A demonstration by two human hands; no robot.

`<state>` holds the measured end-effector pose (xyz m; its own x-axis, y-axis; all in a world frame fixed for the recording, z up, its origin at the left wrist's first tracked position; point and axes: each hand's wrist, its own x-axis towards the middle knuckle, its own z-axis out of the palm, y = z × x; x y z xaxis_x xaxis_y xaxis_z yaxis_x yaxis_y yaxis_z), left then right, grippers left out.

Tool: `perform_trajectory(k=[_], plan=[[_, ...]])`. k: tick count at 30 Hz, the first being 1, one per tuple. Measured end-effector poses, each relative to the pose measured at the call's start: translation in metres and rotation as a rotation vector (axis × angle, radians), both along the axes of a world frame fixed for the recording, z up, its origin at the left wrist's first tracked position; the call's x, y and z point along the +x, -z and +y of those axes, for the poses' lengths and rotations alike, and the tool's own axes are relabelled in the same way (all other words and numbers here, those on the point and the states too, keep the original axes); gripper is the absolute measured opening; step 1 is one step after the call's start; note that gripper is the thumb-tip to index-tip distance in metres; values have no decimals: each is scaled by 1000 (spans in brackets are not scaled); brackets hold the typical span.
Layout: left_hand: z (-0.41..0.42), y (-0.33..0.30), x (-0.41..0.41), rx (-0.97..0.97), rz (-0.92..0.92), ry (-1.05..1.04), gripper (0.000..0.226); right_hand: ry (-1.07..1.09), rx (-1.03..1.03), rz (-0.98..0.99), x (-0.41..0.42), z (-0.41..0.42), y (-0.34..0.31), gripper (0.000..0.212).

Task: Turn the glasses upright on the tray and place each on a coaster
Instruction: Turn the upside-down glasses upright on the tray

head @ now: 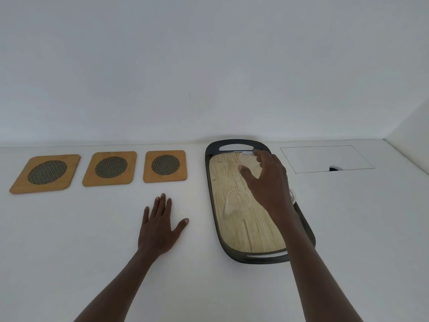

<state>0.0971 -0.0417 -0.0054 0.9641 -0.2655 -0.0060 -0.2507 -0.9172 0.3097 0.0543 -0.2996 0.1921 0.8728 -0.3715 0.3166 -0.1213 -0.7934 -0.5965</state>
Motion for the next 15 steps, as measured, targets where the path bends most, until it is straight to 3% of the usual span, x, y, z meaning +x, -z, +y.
perform_trajectory(k=[9,15], plan=[[14,1,-12,-48,49,31,87,-1,-37,279,-33,12,38,83],[26,-1,-16,-69,66,45,91,15,-45,382,-34,20,50,89]])
